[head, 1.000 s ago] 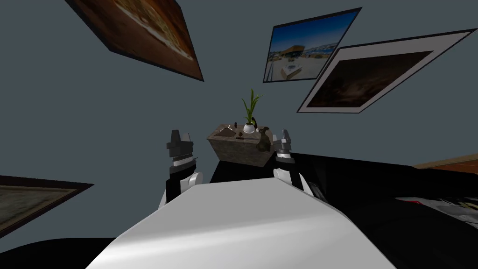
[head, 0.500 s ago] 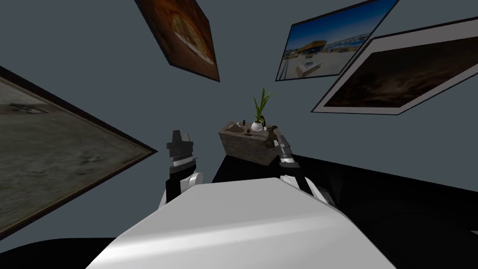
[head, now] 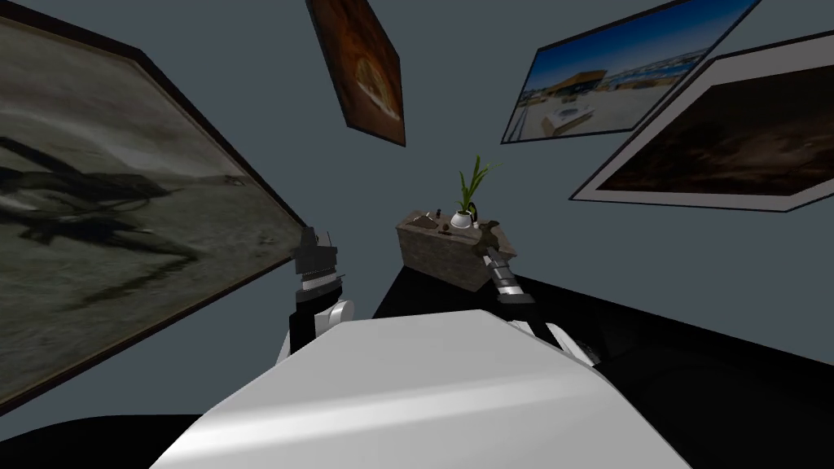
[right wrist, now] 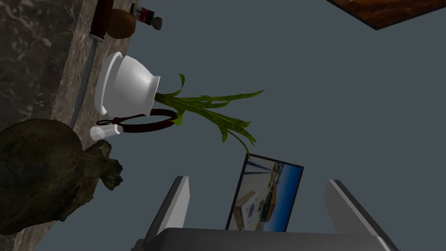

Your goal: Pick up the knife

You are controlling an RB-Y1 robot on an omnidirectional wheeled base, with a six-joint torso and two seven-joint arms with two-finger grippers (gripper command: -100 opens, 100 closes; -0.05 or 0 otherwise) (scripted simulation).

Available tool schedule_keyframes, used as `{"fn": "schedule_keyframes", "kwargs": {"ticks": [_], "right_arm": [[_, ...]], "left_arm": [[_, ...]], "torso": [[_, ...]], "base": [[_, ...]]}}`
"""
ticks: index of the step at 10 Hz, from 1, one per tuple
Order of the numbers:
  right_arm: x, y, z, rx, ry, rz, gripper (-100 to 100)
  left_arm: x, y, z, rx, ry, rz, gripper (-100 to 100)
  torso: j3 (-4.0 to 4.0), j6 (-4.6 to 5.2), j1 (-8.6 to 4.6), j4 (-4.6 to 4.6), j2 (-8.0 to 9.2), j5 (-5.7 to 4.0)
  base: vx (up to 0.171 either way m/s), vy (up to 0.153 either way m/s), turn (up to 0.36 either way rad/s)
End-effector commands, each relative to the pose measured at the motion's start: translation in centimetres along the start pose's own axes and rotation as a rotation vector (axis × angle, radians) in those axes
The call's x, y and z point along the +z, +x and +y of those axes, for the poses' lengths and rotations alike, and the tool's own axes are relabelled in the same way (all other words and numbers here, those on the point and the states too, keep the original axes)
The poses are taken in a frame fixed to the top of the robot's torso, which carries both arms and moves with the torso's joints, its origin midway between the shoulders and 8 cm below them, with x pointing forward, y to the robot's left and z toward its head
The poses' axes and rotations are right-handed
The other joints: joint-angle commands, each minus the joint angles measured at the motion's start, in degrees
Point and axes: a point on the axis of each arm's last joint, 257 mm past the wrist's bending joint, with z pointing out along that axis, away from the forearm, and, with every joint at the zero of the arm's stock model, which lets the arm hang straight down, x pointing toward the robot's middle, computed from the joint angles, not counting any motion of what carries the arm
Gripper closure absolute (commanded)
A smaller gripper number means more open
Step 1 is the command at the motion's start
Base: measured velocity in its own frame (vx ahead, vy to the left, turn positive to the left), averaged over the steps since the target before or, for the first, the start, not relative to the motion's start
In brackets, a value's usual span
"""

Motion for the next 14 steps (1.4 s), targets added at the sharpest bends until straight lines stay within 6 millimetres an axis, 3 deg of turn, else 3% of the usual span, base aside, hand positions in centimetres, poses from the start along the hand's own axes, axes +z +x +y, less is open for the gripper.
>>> {"fn": "schedule_keyframes", "kwargs": {"ticks": [1,2,7,9,11,14], "right_arm": [[-0.9,-0.2,-0.8,-0.03,0.037,0.013,-100],[-2.1,-0.5,-2.5,-0.089,0.094,0.039,-100],[-6.4,-1.4,-6.8,-0.216,0.252,0.105,-100],[-9.9,-2.5,-10.0,-0.344,0.372,0.178,-100],[-11.2,-2.6,-10.5,-0.346,0.405,0.186,-100],[-15.8,-4.1,-13.4,-0.474,0.535,0.276,-100]], "left_arm": [[0.0,0.0,0.0,0.0,0.0,0.0,0],[0.0,0.0,0.0,0.0,0.0,0.0,0],[0.0,0.0,0.0,0.0,0.0,0.0,0],[0.0,0.0,0.0,0.0,0.0,0.0,0],[0.0,0.0,0.0,0.0,0.0,0.0,0],[0.0,0.0,0.0,0.001,0.0,0.0,0]], "torso": [[0.0,0.0,0.0,0.0,0.0,0.0],[-0.02,0.05,-0.06,0.0,-0.04,-0.01],[-0.05,-0.01,-0.06,-0.02,-0.1,-0.01],[-0.1,0.0,-0.1,-0.03,-0.18,-0.02],[-0.15,0.04,-0.1,-0.05,-0.26,-0.01],[-0.17,0.05,-0.32,-0.06,-0.29,-0.07]], "base": [[-0.064,0.068,0.125],[-0.08,0.084,0.271],[-0.043,0.074,0.227],[-0.007,0.095,0.324],[0.004,0.044,0.129],[0.019,0.025,0.276]]}}
